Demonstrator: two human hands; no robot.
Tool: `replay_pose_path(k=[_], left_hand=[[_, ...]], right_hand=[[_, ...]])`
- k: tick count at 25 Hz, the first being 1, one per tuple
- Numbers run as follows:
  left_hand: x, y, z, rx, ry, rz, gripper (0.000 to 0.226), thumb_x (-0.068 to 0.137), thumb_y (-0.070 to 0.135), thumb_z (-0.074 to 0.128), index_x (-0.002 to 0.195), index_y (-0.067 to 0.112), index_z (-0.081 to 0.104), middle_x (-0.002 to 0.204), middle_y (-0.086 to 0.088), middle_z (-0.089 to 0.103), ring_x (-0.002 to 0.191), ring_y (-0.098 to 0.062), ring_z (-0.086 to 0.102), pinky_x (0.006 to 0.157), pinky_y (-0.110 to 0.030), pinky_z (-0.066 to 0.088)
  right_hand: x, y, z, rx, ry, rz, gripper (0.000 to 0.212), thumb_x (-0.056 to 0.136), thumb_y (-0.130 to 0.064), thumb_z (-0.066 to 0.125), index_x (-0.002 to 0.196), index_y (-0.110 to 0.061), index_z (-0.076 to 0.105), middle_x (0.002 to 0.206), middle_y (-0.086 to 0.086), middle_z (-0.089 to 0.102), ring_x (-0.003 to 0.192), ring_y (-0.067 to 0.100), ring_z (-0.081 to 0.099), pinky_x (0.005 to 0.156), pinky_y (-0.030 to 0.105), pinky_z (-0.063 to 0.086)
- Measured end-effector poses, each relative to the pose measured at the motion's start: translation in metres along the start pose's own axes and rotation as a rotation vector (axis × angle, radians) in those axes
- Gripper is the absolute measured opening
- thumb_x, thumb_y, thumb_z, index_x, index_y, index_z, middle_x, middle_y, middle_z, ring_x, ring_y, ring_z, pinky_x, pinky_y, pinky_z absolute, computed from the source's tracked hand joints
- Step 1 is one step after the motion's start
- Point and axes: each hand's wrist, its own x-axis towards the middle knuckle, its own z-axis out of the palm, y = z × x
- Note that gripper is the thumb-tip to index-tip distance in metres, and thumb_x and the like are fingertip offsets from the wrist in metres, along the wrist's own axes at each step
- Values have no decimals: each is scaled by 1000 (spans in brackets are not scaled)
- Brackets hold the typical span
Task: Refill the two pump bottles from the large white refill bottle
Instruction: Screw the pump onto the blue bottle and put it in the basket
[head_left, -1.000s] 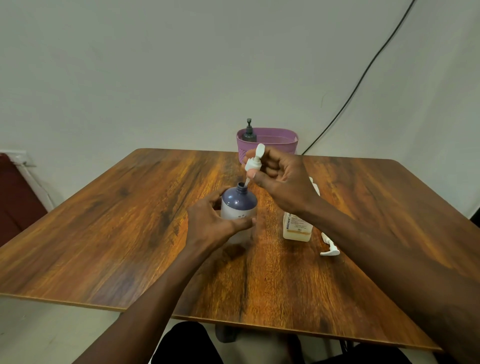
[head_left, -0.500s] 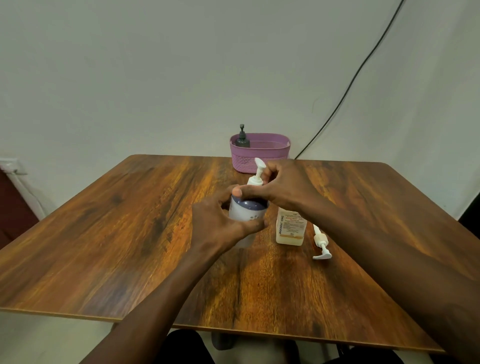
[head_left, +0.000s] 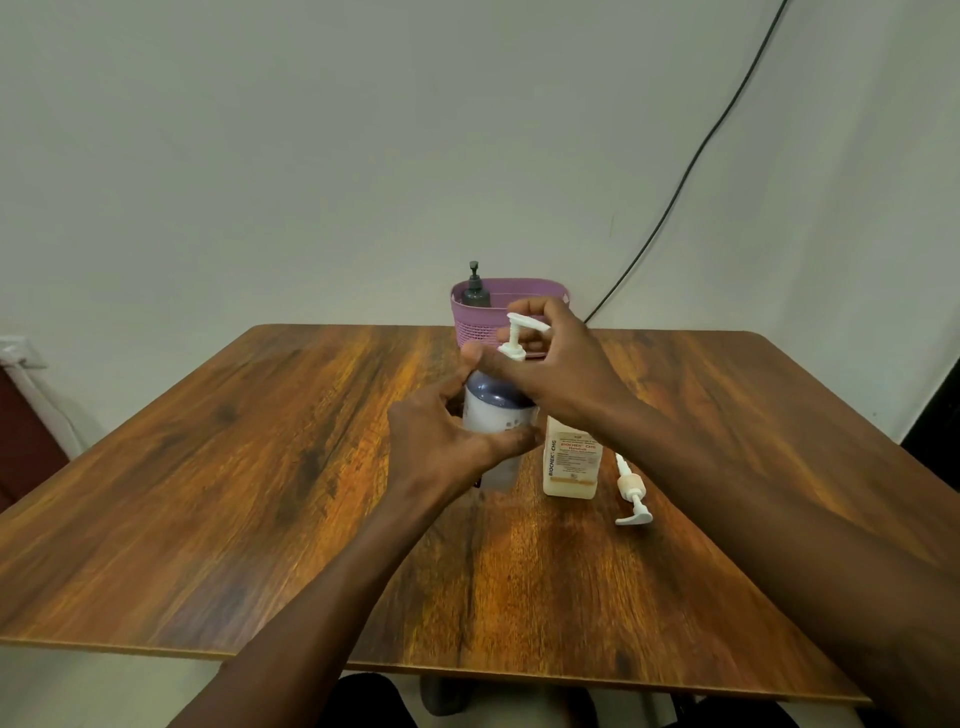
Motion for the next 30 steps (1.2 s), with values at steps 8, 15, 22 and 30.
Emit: replay_pose_path(k=[8,15,22,30], left_hand=[[5,1,1,17,8,18,61,57,57,92,110,40,65,93,20,71,83,6,68,68,-20,59],[7,2,-1,-15,22,23,67,58,56,92,117,37,66,95,23,70,85,7,68,69,-13,55],[-2,5,19,-6,77,-47,65,59,49,94,115,39,61,93,29,62,79,17,62,60,-7,50],[7,-1,14,12,28,-24,68,58,57,91,118,34,68,101,18,72,88,5,68,70,-17,58]], right_hand=[[3,-6,-9,-164,271,-119,63,55,-56,94,103,-25,67,76,-15,70,68,-3,68,60,5,50],[5,-1,-15,266,-200,10,57,94,-18,73,145,-22,49,123,-1,73,113,11,70,91,29,60],[4,-6,1,-165,194,-200,66,79,-19,87,140,-14,60,117,6,75,95,9,71,82,22,61],[16,-15,-17,-228,-14,-163,30,81,-20,85,105,-31,71,99,-19,67,87,-2,65,71,12,54]])
